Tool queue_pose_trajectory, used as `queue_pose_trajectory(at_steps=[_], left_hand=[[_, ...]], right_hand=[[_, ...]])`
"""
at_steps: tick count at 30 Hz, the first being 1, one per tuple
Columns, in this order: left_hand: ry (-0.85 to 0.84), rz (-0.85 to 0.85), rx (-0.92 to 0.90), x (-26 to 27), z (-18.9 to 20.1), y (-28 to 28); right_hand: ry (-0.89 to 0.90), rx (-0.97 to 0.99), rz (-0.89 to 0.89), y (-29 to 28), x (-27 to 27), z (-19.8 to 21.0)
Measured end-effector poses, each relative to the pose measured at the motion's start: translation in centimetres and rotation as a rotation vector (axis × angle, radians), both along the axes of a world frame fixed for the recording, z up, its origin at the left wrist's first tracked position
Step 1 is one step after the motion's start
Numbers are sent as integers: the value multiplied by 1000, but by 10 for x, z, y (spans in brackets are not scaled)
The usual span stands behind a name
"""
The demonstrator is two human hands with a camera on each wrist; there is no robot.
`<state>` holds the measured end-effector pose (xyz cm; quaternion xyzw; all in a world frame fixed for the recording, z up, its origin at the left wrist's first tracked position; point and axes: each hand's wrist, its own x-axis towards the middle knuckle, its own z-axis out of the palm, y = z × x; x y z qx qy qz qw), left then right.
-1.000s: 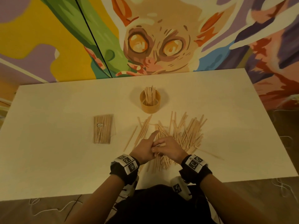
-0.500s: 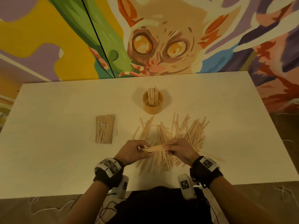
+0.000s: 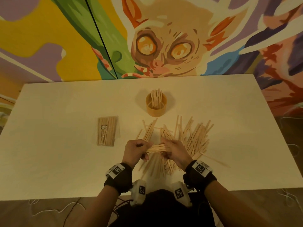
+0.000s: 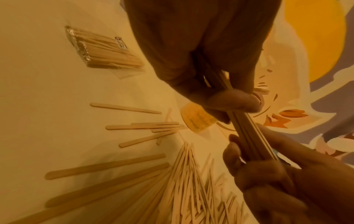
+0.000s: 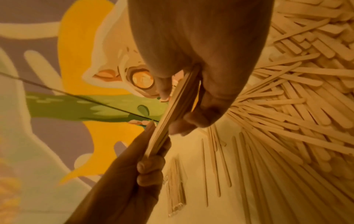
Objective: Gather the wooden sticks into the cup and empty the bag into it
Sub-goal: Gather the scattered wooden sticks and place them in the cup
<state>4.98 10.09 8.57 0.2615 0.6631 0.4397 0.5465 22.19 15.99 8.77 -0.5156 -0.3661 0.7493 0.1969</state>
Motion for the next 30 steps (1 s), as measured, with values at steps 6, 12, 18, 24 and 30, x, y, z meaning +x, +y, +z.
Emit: queue_pose_trajectory(at_steps=[6, 12, 18, 24, 30], left_hand=[[-123, 86, -13, 3, 2, 2], [-256, 157, -134, 2, 2, 8], [-185, 147, 24, 4, 6, 16], [-296, 118, -41, -1, 3, 24], [-258, 96, -63, 2, 2, 38]], right_hand=[[-62, 182, -4, 3, -1, -1], [-113, 350, 40, 9, -8, 5], [-80, 145, -135, 15, -10, 5], [-137, 242, -69, 27, -9, 4], [-132, 322, -21, 37, -15, 4]])
